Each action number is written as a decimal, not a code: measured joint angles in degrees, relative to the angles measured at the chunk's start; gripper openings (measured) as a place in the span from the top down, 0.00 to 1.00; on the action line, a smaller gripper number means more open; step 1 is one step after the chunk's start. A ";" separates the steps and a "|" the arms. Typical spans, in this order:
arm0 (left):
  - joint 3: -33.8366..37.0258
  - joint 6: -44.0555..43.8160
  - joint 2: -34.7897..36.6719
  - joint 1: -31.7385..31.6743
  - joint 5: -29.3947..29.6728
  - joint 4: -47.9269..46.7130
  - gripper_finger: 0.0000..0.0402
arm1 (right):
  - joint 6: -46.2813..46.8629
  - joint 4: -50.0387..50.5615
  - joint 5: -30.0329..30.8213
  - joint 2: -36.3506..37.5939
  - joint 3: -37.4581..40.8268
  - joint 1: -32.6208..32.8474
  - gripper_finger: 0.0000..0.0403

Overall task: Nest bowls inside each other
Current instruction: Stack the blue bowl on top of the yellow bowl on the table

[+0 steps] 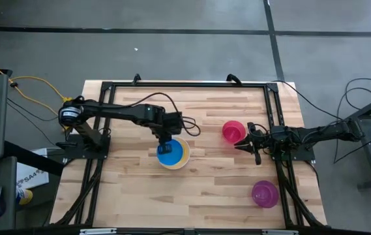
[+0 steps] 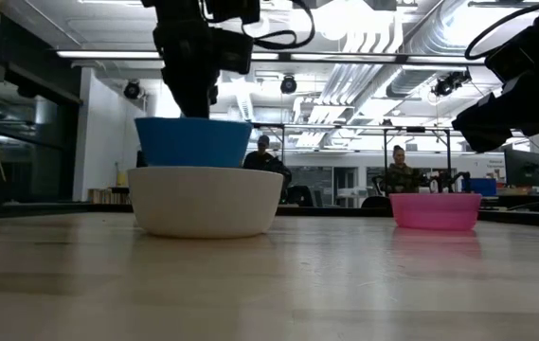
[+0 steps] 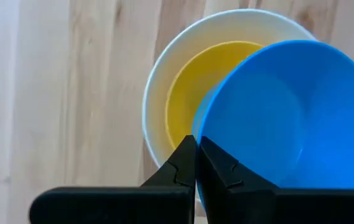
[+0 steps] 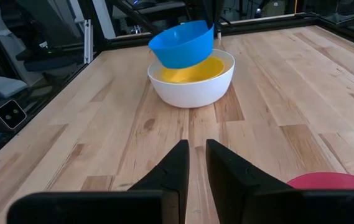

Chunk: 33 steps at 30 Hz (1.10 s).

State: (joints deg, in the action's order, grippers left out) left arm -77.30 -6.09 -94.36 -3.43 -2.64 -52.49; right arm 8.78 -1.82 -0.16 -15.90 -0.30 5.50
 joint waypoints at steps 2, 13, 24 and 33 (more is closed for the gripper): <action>-0.02 0.78 -0.52 -0.30 -0.94 1.27 1.00 | 0.02 0.00 0.00 -0.02 0.00 0.02 0.88; 0.05 3.33 -2.54 -1.94 -4.48 2.29 1.00 | 0.02 -0.05 0.00 -0.01 -0.01 0.01 0.88; 0.11 4.35 -4.56 -1.94 -4.33 3.07 1.00 | 0.01 -0.05 0.00 0.00 -0.01 0.01 0.88; 0.11 6.32 -6.04 -2.24 -4.78 6.45 0.99 | 0.00 -0.01 0.00 -0.02 0.00 0.00 0.88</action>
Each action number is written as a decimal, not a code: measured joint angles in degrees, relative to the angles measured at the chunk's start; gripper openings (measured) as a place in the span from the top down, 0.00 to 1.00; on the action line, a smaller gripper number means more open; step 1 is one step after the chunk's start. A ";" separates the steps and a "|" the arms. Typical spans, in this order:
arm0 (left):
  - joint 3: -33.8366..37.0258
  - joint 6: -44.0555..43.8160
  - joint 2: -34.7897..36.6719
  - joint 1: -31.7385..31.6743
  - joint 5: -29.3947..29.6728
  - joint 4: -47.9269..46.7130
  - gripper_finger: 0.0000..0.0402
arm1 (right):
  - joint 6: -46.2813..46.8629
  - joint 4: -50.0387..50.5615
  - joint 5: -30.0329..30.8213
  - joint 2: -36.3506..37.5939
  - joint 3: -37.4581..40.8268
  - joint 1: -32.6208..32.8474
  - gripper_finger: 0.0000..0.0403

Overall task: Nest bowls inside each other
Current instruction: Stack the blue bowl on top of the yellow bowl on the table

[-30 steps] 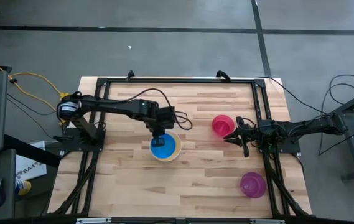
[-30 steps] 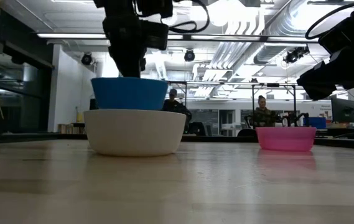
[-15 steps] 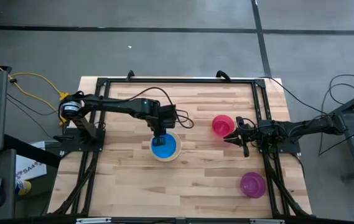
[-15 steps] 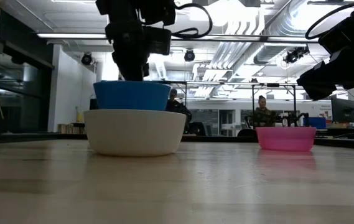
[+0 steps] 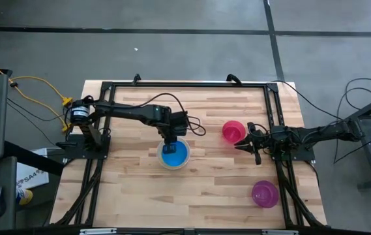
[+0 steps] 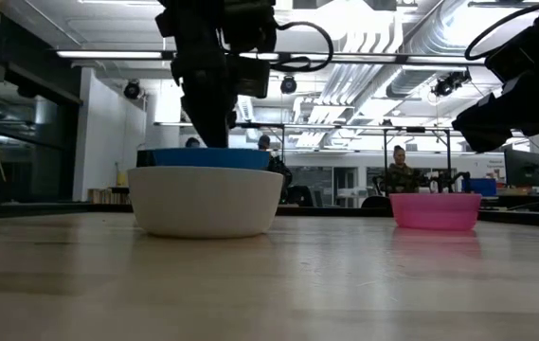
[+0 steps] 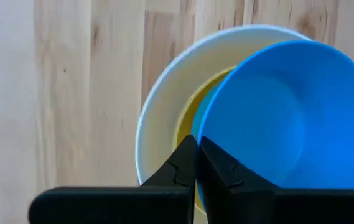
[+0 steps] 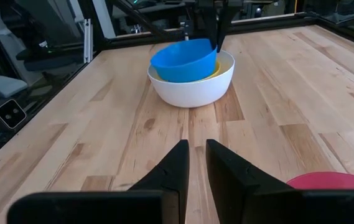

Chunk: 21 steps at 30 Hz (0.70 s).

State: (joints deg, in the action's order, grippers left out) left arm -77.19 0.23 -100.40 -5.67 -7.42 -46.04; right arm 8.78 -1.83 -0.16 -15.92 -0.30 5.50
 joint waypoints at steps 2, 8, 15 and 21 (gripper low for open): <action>0.00 -0.02 0.00 0.00 0.24 -0.07 0.97 | 0.01 -0.01 0.00 0.02 -0.02 0.01 0.88; -0.05 -0.02 -0.63 0.00 0.39 0.09 0.89 | 0.02 -0.04 0.00 0.02 0.00 0.02 0.88; 0.09 -0.04 -2.34 0.00 -0.64 -0.11 0.86 | 0.01 -0.04 0.00 0.02 0.00 0.01 0.88; -0.04 -0.04 -2.25 0.02 -0.06 1.68 0.86 | 0.00 -0.02 0.00 0.00 -0.02 0.01 0.88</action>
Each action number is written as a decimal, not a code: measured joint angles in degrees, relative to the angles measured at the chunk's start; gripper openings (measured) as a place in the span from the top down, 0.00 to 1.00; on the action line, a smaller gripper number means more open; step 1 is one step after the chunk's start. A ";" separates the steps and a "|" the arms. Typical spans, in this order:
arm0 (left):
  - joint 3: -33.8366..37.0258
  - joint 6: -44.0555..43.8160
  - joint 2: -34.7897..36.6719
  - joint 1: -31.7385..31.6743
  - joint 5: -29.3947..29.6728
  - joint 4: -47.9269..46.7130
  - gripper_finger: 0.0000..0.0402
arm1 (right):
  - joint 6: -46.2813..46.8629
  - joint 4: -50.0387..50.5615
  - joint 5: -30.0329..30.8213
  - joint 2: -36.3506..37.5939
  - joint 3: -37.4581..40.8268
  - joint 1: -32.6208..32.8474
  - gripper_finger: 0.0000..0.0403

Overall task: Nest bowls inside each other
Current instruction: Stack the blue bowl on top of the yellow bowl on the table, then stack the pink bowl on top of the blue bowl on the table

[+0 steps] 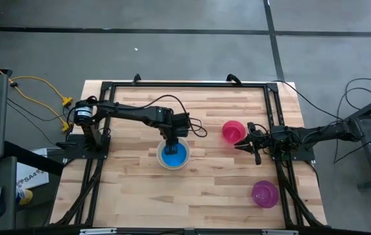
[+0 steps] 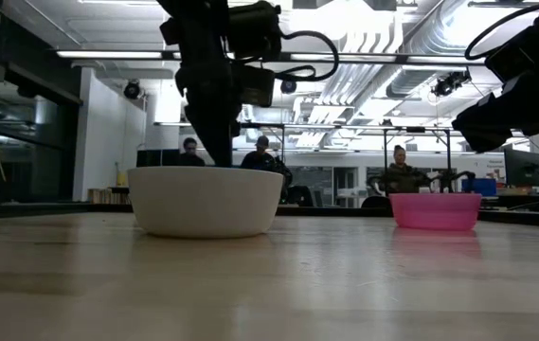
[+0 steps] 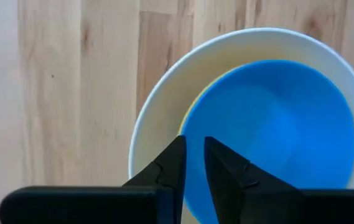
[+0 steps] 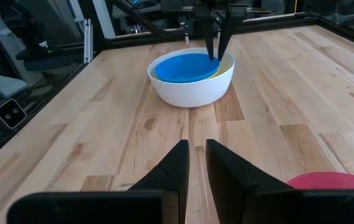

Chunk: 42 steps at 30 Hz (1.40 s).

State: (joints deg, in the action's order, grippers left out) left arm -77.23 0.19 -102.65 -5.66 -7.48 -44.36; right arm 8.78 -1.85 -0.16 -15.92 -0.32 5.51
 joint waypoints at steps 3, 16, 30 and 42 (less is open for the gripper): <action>0.00 0.00 0.00 -0.02 0.74 -0.15 0.86 | -0.01 0.00 0.00 0.00 0.00 0.01 0.88; 0.02 -0.44 6.21 -0.37 8.35 -1.02 0.85 | 0.00 -0.02 0.00 0.01 0.02 -0.01 0.88; 0.02 0.02 14.81 -0.34 11.24 -1.16 0.85 | 0.01 -0.04 0.00 0.02 0.02 0.00 0.88; 5.85 0.94 22.68 -0.32 11.48 5.03 0.85 | 0.01 -0.04 0.00 0.00 0.02 -0.01 0.88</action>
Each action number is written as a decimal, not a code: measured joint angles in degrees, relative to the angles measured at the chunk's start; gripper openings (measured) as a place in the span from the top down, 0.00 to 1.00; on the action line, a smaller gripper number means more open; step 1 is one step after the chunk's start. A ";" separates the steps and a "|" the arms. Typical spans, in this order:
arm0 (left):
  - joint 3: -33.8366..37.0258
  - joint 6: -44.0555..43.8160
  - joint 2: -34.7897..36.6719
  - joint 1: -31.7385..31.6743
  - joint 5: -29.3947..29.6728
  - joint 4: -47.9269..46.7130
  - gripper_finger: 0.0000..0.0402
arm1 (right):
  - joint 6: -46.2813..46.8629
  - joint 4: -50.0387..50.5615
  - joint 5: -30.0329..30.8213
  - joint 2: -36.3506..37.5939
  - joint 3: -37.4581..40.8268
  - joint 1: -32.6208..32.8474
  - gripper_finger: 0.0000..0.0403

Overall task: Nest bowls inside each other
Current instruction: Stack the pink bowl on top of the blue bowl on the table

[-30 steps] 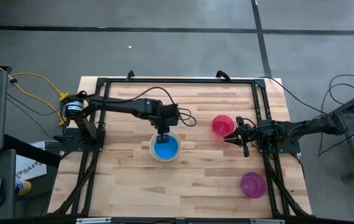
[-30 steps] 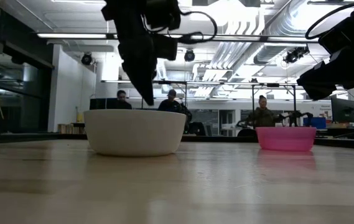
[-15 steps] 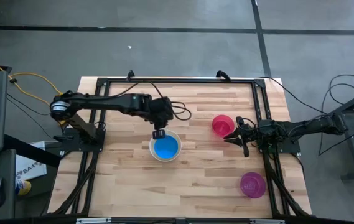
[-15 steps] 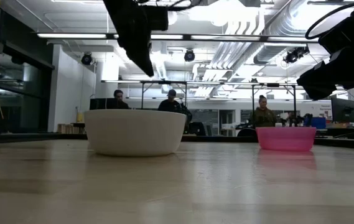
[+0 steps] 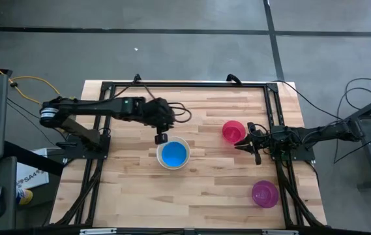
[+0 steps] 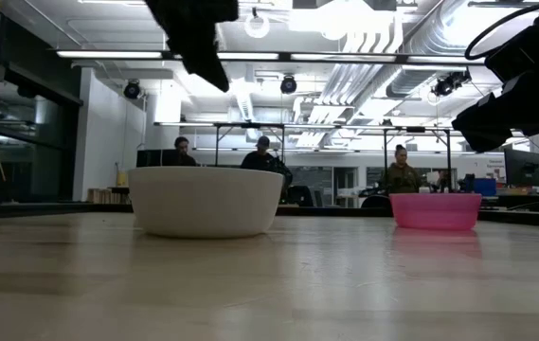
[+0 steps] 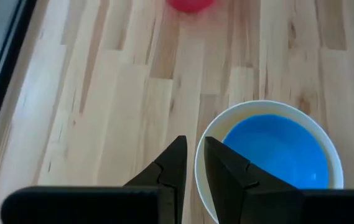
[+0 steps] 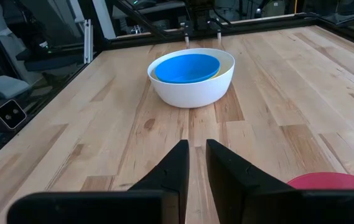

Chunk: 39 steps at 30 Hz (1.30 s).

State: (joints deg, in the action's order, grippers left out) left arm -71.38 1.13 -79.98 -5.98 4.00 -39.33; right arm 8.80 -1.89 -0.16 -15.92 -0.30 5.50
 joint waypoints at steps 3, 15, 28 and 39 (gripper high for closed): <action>4.45 -0.45 4.31 0.14 -0.08 2.95 0.85 | -0.02 0.00 0.00 0.00 0.00 0.01 0.88; 19.30 -3.56 22.83 3.54 0.99 10.33 0.85 | -0.01 0.13 -0.02 0.02 0.00 0.00 0.88; 35.24 -2.96 37.07 3.89 -0.24 21.13 0.85 | -0.02 0.22 -0.02 0.00 0.00 0.00 0.88; 50.43 -2.53 49.00 3.89 -2.94 35.29 0.85 | -0.01 0.13 0.01 0.01 -0.01 0.00 0.88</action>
State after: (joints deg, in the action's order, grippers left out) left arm -20.95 -1.40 -30.98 -2.09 1.05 -4.04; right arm 8.79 -1.76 -0.15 -15.91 -0.30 5.50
